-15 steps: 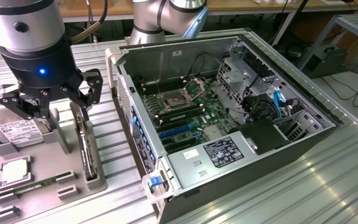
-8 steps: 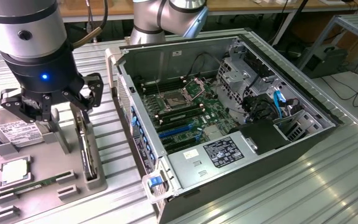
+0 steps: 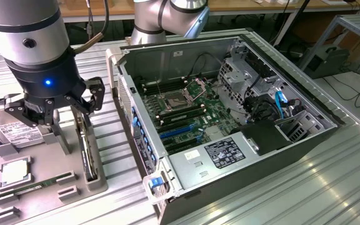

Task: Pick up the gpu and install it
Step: 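Pick up the gpu and move the gpu toward the slot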

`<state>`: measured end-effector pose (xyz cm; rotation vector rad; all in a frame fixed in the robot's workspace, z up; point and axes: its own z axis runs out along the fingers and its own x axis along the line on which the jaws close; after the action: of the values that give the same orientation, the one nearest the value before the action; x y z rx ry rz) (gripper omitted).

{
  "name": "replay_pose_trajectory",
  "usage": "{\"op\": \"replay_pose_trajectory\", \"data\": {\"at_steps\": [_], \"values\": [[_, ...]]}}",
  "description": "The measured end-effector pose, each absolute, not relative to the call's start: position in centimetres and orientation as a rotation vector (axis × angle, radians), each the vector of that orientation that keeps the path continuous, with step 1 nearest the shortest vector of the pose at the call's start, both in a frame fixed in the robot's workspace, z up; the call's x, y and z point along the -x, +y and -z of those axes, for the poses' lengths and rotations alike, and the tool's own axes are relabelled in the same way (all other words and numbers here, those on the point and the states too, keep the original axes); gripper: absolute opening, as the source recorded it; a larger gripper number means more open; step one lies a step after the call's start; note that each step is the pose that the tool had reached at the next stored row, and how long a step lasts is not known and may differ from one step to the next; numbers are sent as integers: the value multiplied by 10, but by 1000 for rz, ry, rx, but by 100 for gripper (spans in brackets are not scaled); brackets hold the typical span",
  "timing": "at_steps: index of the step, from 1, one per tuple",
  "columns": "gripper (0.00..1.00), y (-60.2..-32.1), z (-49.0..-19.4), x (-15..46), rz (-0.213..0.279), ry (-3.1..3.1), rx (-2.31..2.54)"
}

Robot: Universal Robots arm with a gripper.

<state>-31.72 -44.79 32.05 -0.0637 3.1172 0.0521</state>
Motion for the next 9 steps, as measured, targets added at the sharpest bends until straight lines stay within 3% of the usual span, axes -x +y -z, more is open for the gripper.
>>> {"op": "replay_pose_trajectory", "data": {"at_steps": [9], "values": [[60, -450, -315, 315, -52, 3117, 84]]}}
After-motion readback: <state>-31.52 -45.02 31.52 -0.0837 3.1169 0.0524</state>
